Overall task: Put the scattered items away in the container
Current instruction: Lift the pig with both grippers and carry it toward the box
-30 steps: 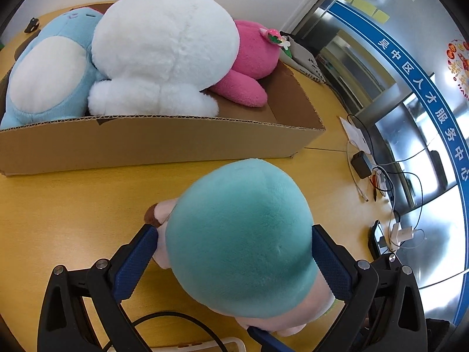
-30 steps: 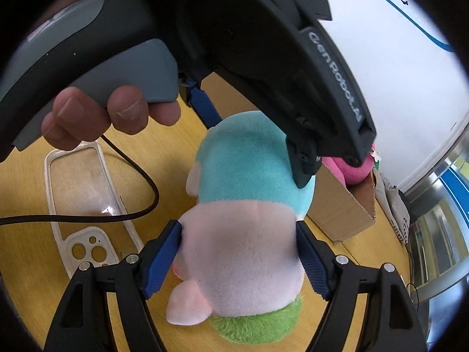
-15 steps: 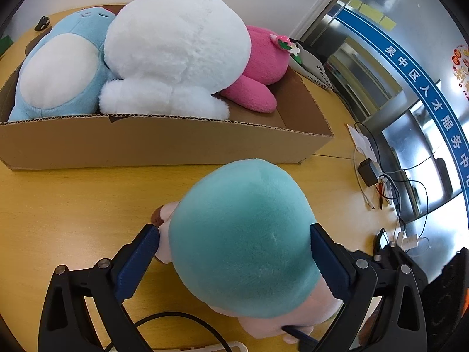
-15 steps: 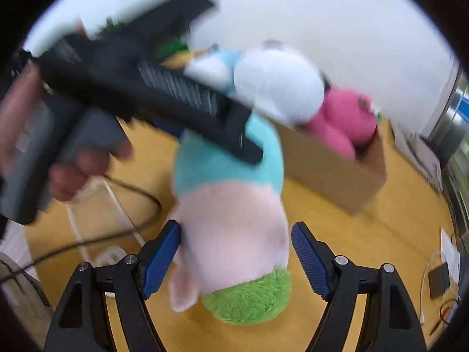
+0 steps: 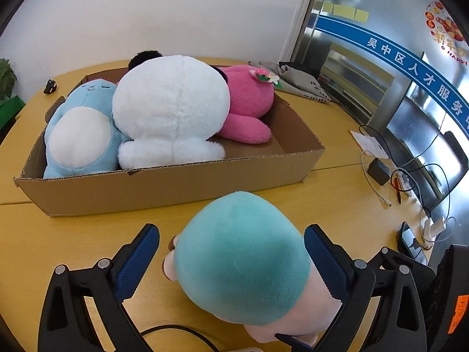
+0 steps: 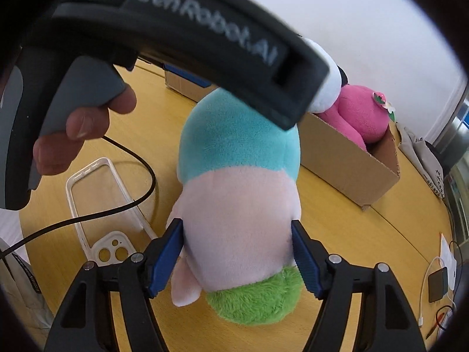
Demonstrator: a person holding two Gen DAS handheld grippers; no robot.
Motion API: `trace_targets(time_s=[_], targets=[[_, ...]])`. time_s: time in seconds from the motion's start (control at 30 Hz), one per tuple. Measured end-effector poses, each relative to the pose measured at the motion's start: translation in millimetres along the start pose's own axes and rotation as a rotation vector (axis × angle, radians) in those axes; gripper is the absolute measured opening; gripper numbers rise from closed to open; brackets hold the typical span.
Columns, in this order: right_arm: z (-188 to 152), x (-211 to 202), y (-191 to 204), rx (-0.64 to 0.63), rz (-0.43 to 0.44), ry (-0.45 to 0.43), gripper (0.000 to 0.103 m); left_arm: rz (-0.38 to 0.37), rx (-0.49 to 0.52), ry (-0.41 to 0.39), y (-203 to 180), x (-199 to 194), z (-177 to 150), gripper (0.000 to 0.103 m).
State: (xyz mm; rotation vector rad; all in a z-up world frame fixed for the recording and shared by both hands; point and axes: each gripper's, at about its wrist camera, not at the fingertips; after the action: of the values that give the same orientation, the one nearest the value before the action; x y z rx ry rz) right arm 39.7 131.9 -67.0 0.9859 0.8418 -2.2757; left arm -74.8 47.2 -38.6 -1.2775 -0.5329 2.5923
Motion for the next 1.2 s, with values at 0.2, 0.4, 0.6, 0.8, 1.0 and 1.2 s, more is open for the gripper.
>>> trace_targets(time_s=[0.2,0.4,0.6,0.8,1.0,1.2], targets=[[-3,1,1,-0.029,-0.014,0.0,0.073,0.001,-0.061,0.044,10,13,1,0.101],[-4,10,0,-0.063,-0.028,0.011,0.081,0.012,-0.007,0.041,0,14,-4,0.098],[-4,4,-20,0.021,0.027,-0.053,0.081,0.028,0.024,0.032,-6,15,-7,0.088],[-2,7,-48,0.175,0.095,-0.07,0.069,0.012,0.002,0.055,-5,21,-5,0.086],[-5,7,-16,0.244,0.084,-0.055,0.078,-0.017,-0.037,0.098,2,27,0,0.082],[-9,17,-6,0.268,0.107,-0.002,0.089,-0.035,-0.046,0.121,7,25,1,0.082]])
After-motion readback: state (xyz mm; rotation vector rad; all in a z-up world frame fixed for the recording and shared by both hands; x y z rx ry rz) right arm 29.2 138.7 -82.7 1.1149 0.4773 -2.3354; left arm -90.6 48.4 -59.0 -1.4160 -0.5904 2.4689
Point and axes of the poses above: each gripper's, at about its wrist camera, not at the fingertips, and x roughly the way its jaws point, y to its left, z to its top, and after that the axes turned 15 degrees about -x, right-handed
